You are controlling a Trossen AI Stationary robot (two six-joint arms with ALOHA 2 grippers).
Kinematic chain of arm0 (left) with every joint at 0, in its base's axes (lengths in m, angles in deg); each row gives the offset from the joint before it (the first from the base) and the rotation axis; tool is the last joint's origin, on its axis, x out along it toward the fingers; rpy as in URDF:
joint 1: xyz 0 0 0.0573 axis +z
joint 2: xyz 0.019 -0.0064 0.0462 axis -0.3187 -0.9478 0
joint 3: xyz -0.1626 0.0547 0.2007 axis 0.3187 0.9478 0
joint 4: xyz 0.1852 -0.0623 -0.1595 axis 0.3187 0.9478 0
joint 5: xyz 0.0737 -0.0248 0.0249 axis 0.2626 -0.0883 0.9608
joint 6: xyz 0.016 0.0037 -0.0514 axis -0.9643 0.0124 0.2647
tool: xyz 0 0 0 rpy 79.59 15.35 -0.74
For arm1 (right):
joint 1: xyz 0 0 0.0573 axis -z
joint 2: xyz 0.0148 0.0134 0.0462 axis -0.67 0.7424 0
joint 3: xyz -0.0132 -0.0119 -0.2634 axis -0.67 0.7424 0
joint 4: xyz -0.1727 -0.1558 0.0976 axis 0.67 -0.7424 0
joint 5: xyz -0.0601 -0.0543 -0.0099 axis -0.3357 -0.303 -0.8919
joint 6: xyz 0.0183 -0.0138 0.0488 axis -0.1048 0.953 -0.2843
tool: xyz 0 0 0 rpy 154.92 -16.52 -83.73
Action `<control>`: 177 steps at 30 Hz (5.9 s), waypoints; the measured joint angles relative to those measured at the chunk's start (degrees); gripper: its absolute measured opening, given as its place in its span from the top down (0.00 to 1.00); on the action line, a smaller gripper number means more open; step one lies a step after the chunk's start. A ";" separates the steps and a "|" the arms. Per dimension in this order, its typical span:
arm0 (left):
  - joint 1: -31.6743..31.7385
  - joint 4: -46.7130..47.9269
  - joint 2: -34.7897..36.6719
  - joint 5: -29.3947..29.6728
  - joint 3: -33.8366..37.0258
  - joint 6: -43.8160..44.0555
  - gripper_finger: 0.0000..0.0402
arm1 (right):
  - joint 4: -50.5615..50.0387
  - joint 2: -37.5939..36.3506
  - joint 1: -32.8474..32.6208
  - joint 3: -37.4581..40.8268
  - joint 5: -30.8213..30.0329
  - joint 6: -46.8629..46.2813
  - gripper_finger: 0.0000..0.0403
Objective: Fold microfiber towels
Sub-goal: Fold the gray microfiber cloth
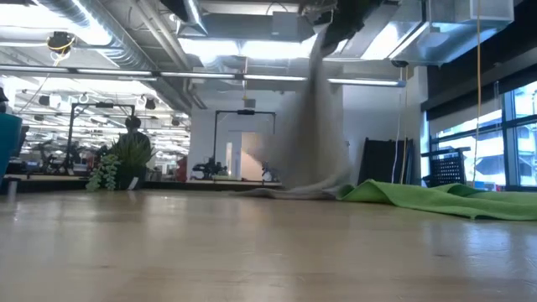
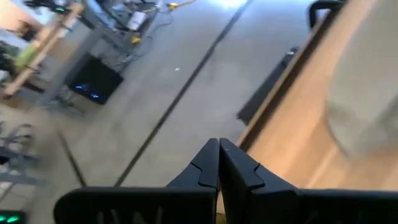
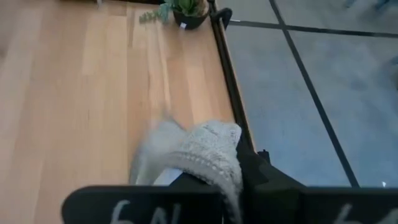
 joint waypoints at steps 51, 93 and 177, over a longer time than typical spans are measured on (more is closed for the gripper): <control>-18.20 -19.86 -10.70 -23.84 9.68 -5.42 0.88 | 0.75 0.00 -0.06 0.02 0.28 -2.83 0.99; -30.79 -92.72 -11.34 -8.56 57.02 28.83 0.82 | 1.19 -0.04 -0.06 0.04 0.28 -11.51 0.99; -20.26 -113.56 -47.03 19.62 31.52 -1.20 0.82 | 4.88 -0.07 -0.06 0.04 2.73 -15.89 0.99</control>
